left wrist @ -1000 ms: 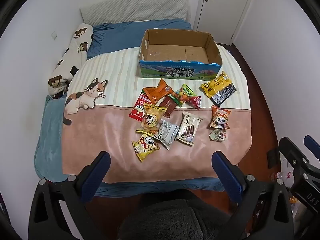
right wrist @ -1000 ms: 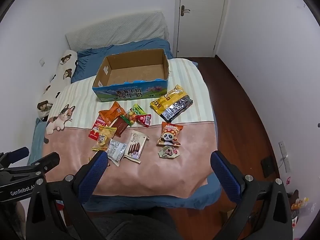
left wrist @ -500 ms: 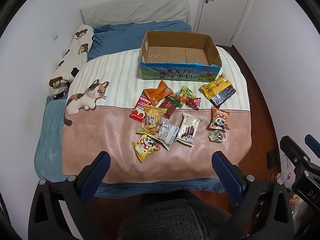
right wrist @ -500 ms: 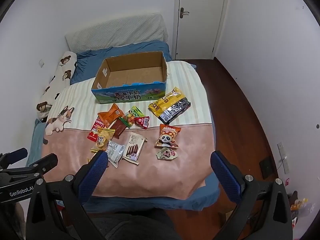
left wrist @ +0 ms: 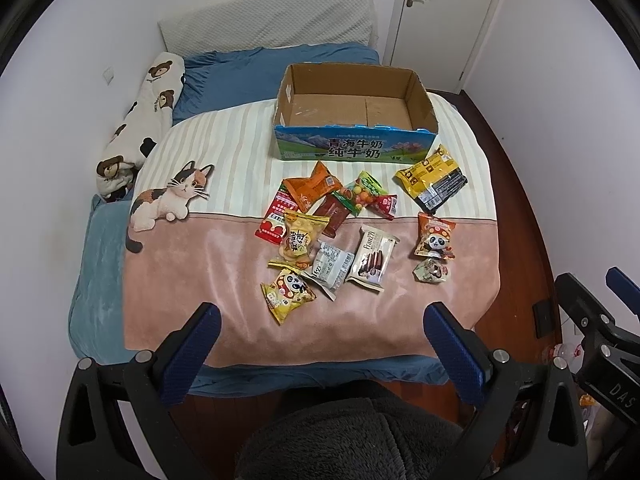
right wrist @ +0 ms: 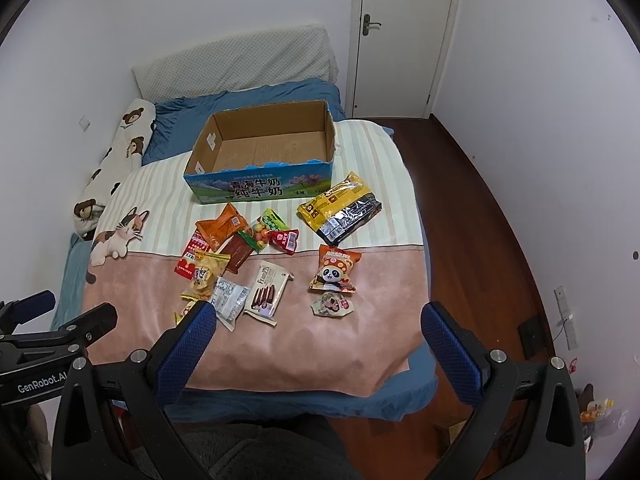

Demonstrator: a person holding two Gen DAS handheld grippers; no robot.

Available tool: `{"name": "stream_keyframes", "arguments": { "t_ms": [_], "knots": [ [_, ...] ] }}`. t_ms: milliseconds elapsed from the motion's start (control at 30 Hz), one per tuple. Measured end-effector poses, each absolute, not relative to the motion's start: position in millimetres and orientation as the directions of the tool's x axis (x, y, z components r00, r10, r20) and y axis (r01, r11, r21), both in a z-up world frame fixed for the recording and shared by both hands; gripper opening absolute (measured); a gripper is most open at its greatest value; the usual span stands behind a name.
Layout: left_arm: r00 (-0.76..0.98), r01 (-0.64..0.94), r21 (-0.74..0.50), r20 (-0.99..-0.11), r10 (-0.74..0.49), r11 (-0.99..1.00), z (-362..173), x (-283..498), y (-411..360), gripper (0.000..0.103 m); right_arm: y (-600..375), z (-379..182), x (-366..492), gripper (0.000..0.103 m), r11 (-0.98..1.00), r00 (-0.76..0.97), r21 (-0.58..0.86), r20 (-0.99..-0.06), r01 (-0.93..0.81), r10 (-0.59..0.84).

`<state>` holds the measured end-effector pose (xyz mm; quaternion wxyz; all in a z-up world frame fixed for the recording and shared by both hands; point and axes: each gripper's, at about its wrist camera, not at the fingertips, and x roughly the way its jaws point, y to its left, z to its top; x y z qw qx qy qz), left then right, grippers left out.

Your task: Organize snacks

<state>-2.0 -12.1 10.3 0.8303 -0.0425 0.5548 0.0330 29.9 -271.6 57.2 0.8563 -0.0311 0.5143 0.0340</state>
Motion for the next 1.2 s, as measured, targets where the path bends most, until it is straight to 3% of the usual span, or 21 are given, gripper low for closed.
{"name": "stream_keyframes", "arguments": {
  "t_ms": [1200],
  "knots": [
    [0.394,-0.097,-0.040,-0.919,0.001,0.995,14.4,3.8,-17.1,0.103,-268.7,63.3,29.8,0.103,0.996,0.477,-0.009,-0.878,-0.090,0.035]
  ]
}}
